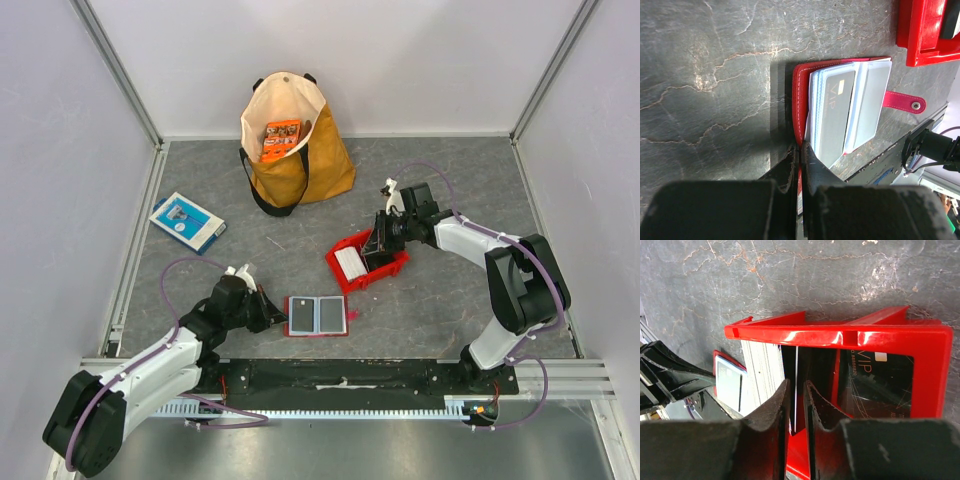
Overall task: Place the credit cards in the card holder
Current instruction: Pick up the credit card from the storage box.
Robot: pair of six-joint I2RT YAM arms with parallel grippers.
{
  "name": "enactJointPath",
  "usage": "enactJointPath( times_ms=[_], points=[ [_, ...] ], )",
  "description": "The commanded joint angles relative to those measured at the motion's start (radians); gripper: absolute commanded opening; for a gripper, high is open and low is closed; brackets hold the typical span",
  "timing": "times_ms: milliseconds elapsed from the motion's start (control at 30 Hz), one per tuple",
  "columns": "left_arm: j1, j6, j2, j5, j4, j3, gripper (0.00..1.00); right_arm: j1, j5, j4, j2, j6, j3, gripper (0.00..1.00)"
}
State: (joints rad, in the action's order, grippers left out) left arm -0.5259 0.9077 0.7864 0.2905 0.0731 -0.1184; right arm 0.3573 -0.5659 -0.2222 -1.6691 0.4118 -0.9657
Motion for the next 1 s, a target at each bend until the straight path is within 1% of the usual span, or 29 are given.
enactJointPath(
  times_ms=[0, 167, 233, 300, 367, 400, 467, 500, 733, 900, 967],
  points=[
    [-0.002, -0.015, -0.006, 0.015, -0.021, -0.018, 0.02, 0.005, 0.04, -0.016, 0.045, 0.015, -0.031, 0.22],
    [-0.002, -0.013, -0.009, 0.015, -0.019, -0.018, 0.02, 0.005, 0.104, -0.029, 0.054, 0.016, -0.036, 0.18],
    [-0.003, -0.013, -0.012, 0.015, -0.019, -0.018, 0.02, 0.005, 0.112, -0.035, 0.049, 0.01, -0.039, 0.19],
    [0.0, -0.013, -0.009, 0.015, -0.019, -0.02, 0.02, 0.006, 0.104, -0.034, 0.051, 0.012, -0.036, 0.25],
    [-0.002, -0.013, -0.01, 0.015, -0.019, -0.02, 0.02, 0.006, 0.077, -0.017, 0.055, 0.016, -0.028, 0.4],
    [0.0, -0.013, -0.01, 0.015, -0.019, -0.02, 0.02, 0.006, 0.06, -0.002, 0.057, 0.024, -0.024, 0.46],
    [-0.002, -0.013, -0.01, 0.016, -0.021, -0.02, 0.02, 0.005, 0.025, 0.032, 0.063, 0.047, -0.008, 0.55],
    [-0.002, -0.013, -0.007, 0.016, -0.021, -0.02, 0.02, 0.006, 0.011, 0.049, 0.06, 0.054, -0.002, 0.57],
    [-0.002, -0.012, -0.01, 0.019, -0.019, -0.021, 0.02, 0.042, 0.021, 0.066, 0.017, 0.061, -0.008, 0.61],
    [-0.002, -0.012, -0.01, 0.018, -0.018, -0.023, 0.02, 0.078, 0.095, 0.015, -0.001, 0.032, -0.039, 0.62],
    [0.001, -0.012, -0.01, 0.018, -0.018, -0.023, 0.02, 0.086, 0.1, 0.001, -0.009, 0.025, -0.047, 0.62]
  ],
)
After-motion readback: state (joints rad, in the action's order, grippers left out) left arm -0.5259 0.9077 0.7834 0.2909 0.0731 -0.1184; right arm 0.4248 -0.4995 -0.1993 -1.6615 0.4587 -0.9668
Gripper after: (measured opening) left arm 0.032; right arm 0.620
